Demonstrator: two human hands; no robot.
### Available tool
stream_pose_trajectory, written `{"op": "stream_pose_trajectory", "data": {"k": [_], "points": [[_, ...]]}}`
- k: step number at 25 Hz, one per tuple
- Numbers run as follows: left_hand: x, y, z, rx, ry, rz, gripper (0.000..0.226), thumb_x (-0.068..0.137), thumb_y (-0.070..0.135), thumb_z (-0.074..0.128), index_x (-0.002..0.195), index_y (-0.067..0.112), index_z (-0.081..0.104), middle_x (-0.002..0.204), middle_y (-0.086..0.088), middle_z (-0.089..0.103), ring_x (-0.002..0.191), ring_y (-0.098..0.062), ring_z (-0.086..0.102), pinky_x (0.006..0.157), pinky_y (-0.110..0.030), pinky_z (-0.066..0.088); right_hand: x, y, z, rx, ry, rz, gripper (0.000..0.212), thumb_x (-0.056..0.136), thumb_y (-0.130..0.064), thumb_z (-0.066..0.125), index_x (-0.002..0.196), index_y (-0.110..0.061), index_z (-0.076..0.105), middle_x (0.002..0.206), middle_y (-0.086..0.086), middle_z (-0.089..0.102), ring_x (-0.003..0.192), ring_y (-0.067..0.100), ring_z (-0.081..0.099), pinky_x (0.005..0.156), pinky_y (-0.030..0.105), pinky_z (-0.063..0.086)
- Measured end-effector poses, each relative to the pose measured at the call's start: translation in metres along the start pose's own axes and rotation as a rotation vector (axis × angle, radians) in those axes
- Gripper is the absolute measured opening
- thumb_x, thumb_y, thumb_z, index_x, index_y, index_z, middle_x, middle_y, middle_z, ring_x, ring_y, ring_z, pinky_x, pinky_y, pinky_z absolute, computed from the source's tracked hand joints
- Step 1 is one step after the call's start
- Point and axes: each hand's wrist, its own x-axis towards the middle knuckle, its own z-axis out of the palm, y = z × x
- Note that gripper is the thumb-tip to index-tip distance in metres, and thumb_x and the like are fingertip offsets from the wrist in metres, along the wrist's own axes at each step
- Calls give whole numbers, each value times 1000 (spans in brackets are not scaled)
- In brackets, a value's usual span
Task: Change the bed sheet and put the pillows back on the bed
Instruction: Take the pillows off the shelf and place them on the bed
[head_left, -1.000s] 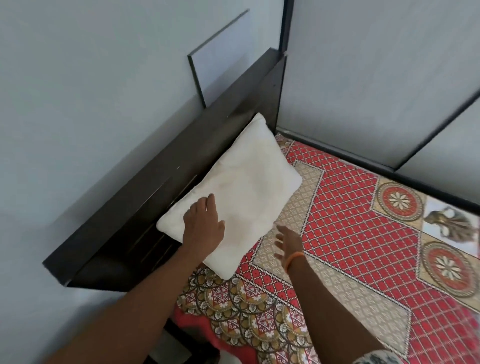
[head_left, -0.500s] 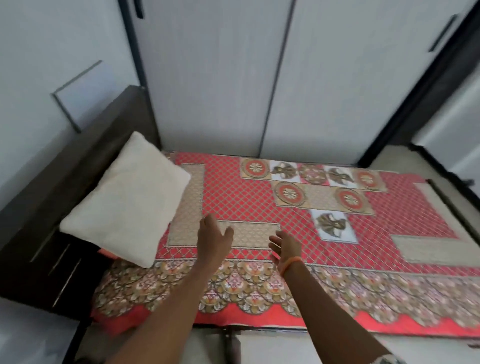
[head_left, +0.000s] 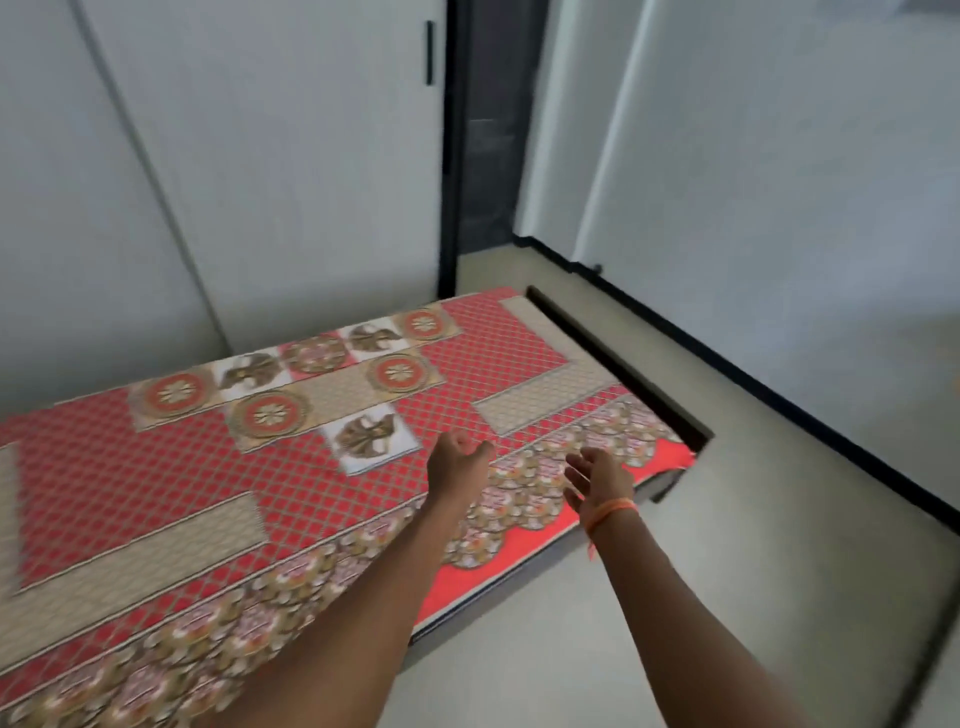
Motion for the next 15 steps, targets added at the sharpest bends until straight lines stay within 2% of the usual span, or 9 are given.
{"op": "stream_pose_trajectory", "data": {"k": [2, 3, 5, 8, 12, 15], "points": [[2, 39, 85, -49, -108, 7, 16, 90, 27, 66, 97, 20, 53, 95, 1, 57, 92, -24, 60, 78, -34, 49, 35, -58, -63, 57, 64, -34, 13, 93, -17, 51, 88, -16, 63, 80, 2, 68, 69, 17, 59, 64, 27, 41], [3, 57, 120, -82, -152, -3, 15, 90, 27, 66, 97, 20, 54, 99, -2, 60, 95, -26, 64, 83, -39, 53, 49, -82, -90, 85, 100, -60, 13, 92, -17, 52, 86, -16, 63, 76, 1, 67, 64, 16, 57, 62, 26, 39], [9, 87, 188, -121, -235, -15, 27, 90, 28, 66, 111, 14, 58, 109, -7, 65, 99, -28, 66, 89, -43, 54, 74, -128, -140, 148, 174, -103, 11, 89, -15, 53, 82, -16, 62, 71, 1, 66, 58, 15, 54, 60, 24, 38], [29, 131, 296, -136, -354, 12, 35, 89, 25, 68, 119, 7, 59, 107, -13, 69, 97, -31, 68, 76, -36, 52, 121, -190, -212, 244, 284, -139, 9, 89, -15, 52, 83, -17, 59, 72, 1, 66, 60, 15, 54, 62, 25, 39], [65, 184, 441, -157, -521, 51, 28, 90, 23, 69, 111, 7, 59, 85, -5, 64, 68, -19, 60, 54, -26, 43, 191, -267, -295, 344, 421, -197, 9, 89, -16, 53, 84, -17, 61, 72, 0, 68, 63, 15, 57, 64, 28, 41], [88, 224, 562, -139, -684, 44, 23, 90, 23, 68, 106, 9, 60, 78, -3, 60, 62, -16, 55, 51, -24, 39, 241, -337, -361, 408, 565, -238, 11, 87, -16, 53, 78, -17, 60, 61, -2, 63, 52, 14, 52, 58, 25, 37]]}}
